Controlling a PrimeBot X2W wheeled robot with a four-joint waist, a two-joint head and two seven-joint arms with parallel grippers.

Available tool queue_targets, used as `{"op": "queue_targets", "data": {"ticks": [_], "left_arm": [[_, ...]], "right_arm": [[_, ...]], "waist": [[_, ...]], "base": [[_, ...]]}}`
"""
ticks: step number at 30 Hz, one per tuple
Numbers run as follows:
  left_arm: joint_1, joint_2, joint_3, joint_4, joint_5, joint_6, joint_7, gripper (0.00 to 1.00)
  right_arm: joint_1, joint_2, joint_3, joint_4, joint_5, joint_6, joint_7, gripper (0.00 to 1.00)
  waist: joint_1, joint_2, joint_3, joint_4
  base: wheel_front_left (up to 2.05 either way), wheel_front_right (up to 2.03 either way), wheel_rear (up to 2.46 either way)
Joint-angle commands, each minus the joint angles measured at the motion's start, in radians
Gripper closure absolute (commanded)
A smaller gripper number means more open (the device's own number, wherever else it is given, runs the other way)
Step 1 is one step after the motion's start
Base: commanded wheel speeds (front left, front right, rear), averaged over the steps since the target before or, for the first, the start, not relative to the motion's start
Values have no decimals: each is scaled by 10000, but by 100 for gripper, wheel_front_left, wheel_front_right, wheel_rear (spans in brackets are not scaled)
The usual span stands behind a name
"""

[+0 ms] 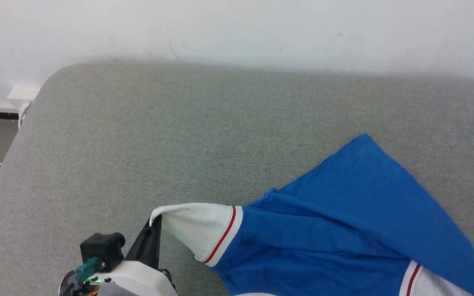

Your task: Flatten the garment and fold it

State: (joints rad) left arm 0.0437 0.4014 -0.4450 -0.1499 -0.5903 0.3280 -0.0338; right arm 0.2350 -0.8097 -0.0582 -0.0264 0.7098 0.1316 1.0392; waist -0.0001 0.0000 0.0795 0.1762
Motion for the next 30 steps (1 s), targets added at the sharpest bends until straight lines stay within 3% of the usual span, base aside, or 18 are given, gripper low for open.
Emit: {"op": "queue_targets", "data": {"ticks": [1, 2, 3, 10, 15, 24, 30], "left_arm": [[88, -6, -7, -21, -60, 57, 28, 100], [74, -21, -30, -16, -60, 53, 36, 100], [50, -38, -52, -15, -59, 49, 41, 100], [-186, -126, -206, -67, 9, -7, 60, 100], [-522, -309, -390, -240, 127, -49, 30, 100], [-1252, -1016, -769, -245, 259, -142, -271, 100], [-1771, -1462, -1105, -73, 374, -330, -479, 100]], "right_arm": [[175, 230, -219, -212, -218, -9, 145, 100], [219, 393, -374, -382, -333, -9, 188, 76], [235, 508, -509, -555, -427, -9, 240, 0], [-532, 552, -817, -1670, -189, -9, 590, 0], [-2389, 328, -283, -2144, 98, -9, 772, 0], [-6419, 335, 1806, -269, -310, -9, 912, 0], [-8157, 107, 3101, 1289, -764, -9, 781, 0]], "waist": [[1, 0, -17, 77], [1, 0, -14, 123], [1, 0, 2, 183], [1, 0, 232, 588], [1, 0, 693, 1100], [1, 0, 1881, 2152], [1, 0, 2579, 2701]], "base": [[0, 0, 0], [0, 0, 0], [0, 0, 0], [0, 0, 0], [0, 0, 0], [0, 0, 0], [0, 0, 0]]}}
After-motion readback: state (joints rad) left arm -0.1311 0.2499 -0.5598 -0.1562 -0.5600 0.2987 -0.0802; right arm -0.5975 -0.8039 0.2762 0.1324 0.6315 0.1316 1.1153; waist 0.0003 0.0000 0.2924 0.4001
